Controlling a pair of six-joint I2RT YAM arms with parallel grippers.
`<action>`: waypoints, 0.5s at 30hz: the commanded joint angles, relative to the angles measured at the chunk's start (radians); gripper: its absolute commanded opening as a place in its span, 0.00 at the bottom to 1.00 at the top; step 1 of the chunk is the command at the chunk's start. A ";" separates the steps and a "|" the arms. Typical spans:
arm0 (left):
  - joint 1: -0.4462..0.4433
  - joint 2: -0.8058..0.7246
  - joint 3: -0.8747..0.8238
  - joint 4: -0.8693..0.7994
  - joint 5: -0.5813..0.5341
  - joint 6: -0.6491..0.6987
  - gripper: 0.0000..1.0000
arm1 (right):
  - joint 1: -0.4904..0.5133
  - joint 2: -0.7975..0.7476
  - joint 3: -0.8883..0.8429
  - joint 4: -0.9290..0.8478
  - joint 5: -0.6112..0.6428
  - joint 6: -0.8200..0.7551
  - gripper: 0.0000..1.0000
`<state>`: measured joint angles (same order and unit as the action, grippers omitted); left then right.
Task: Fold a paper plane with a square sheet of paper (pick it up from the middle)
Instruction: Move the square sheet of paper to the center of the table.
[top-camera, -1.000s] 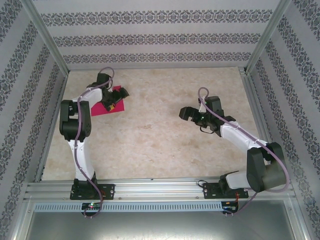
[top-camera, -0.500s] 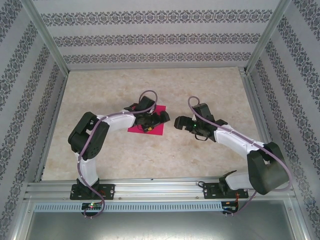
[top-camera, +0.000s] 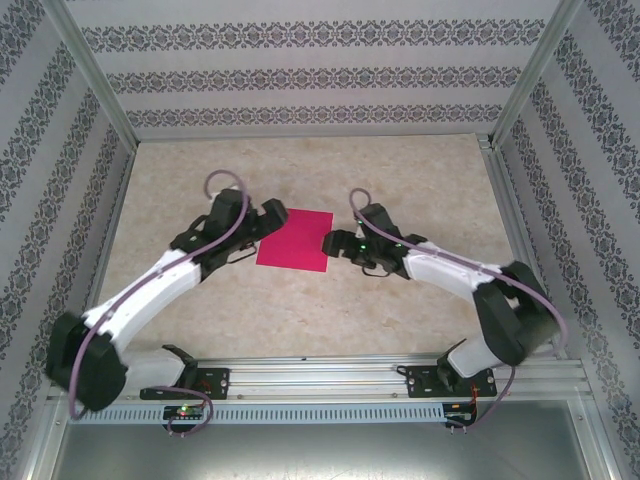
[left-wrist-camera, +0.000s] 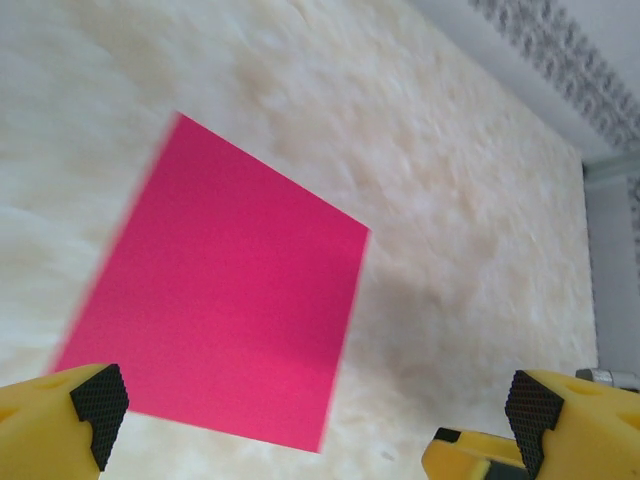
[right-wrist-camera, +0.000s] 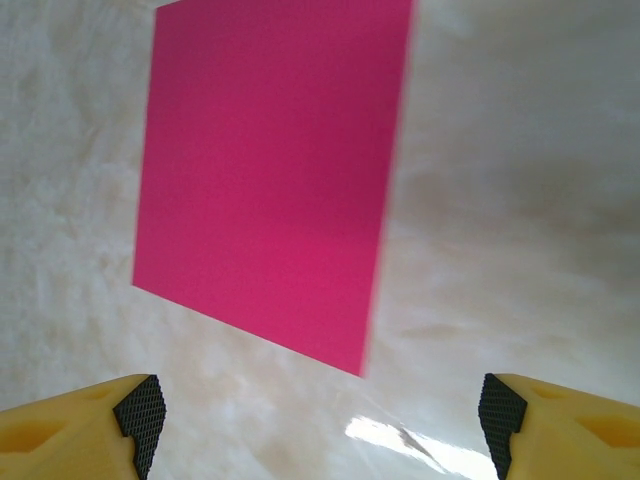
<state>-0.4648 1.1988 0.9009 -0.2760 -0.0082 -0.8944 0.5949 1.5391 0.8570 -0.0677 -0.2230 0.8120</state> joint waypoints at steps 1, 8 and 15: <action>0.040 -0.133 -0.104 -0.107 -0.122 0.054 1.00 | 0.048 0.113 0.115 0.037 -0.009 0.067 0.84; 0.082 -0.386 -0.280 -0.098 -0.125 0.050 1.00 | 0.112 0.335 0.345 -0.094 0.005 0.053 0.82; 0.084 -0.468 -0.343 -0.028 -0.096 0.119 1.00 | 0.115 0.405 0.363 -0.190 0.030 0.009 0.81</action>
<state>-0.3904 0.7498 0.5789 -0.3511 -0.1081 -0.8288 0.7078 1.9217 1.2186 -0.1806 -0.2207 0.8501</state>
